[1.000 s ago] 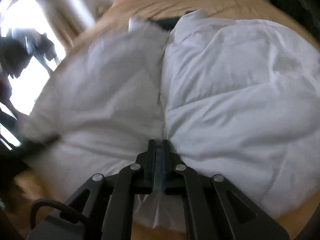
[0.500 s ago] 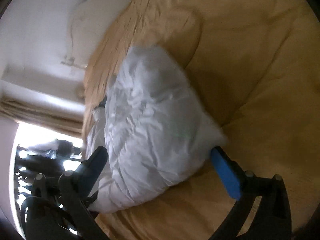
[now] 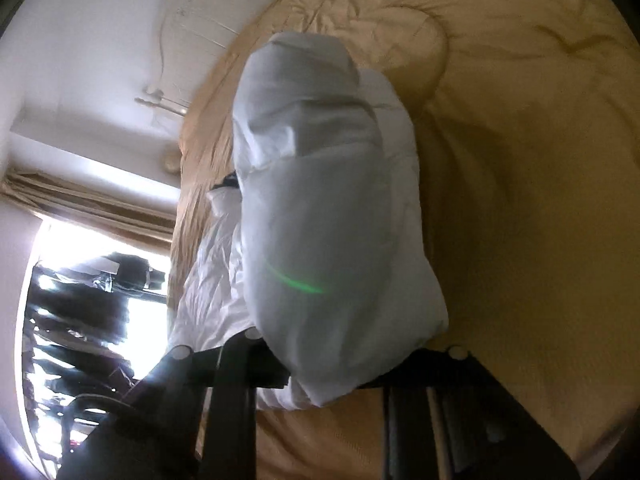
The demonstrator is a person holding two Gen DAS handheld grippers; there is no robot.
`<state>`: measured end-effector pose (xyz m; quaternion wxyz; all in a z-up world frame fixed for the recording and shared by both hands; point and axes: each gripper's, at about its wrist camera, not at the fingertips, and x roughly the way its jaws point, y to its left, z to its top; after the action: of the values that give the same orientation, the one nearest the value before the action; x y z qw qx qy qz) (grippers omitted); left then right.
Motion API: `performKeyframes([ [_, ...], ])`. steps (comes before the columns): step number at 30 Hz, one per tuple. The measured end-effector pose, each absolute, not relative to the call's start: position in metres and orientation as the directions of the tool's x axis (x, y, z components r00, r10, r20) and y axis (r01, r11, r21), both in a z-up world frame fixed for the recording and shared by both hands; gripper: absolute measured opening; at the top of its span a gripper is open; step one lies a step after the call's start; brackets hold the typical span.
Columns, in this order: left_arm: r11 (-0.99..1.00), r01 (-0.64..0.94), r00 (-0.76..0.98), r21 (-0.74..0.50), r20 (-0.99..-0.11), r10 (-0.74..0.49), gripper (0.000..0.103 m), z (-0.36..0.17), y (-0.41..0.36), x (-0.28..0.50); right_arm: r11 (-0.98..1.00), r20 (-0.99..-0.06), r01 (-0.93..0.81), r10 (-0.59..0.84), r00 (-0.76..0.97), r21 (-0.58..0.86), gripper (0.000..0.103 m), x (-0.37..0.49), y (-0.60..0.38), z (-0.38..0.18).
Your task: Fold large clothes
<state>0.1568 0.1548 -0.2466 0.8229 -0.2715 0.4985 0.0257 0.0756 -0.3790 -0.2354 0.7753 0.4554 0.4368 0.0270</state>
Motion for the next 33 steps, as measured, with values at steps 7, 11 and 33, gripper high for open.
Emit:
performKeyframes([
  [7, 0.845, -0.309, 0.455, -0.437, -0.848, -0.272, 0.034, -0.277, 0.156, 0.143, 0.465, -0.721, 0.552, 0.482, 0.497, 0.692, 0.052, 0.053, -0.394, -0.304],
  [11, 0.851, -0.306, 0.446, -0.426, -0.854, -0.267, 0.034, -0.274, 0.153, 0.147, 0.576, -0.802, 0.565, 0.347, 0.486, 0.591, 0.053, 0.035, -0.395, -0.248],
  [33, 0.856, -0.295, 0.433, -0.424, -0.858, -0.276, 0.034, -0.268, 0.149, 0.149, 0.990, -0.853, -0.026, 0.135, 0.505, 0.142, 0.012, 0.124, -0.183, -0.267],
])
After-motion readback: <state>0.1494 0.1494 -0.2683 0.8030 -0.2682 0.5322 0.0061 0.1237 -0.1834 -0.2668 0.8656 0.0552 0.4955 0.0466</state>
